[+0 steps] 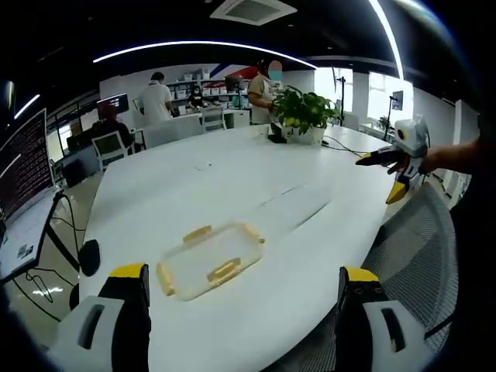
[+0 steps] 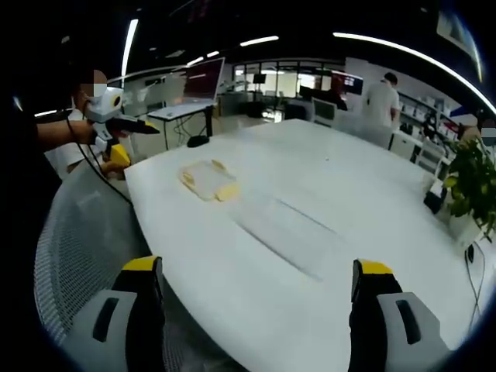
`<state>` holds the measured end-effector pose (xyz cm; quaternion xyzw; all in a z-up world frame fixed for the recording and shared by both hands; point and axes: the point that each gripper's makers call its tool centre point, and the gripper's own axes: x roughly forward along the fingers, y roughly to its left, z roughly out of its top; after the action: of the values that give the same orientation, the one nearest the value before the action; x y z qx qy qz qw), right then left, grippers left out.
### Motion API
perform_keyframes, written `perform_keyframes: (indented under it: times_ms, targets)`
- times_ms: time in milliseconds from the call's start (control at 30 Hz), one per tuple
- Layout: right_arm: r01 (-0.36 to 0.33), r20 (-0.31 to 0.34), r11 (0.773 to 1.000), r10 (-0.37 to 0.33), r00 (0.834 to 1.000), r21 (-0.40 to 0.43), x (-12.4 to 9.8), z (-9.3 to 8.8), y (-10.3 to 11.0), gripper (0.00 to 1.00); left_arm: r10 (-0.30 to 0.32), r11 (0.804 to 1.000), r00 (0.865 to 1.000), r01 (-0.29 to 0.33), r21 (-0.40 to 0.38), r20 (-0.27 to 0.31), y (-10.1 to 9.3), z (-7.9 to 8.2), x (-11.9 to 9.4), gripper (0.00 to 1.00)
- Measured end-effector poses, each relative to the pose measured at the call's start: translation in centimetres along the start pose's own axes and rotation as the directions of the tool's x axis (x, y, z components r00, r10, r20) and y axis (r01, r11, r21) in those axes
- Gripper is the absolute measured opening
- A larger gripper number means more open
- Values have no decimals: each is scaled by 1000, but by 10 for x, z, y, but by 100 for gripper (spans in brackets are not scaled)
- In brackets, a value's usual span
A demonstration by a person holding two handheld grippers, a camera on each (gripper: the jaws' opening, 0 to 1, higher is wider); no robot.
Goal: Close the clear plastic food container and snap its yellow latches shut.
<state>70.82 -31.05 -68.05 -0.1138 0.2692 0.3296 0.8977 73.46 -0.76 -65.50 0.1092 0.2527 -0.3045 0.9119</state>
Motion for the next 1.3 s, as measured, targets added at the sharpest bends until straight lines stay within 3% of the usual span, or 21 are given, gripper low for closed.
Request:
perform_keyframes:
  times_ms: [1300]
  targets:
    - [-10,-20,1000,10,1000,-21,2,-3,3,99,3,1000,1000,-3,-3,0,3,-3,1,99]
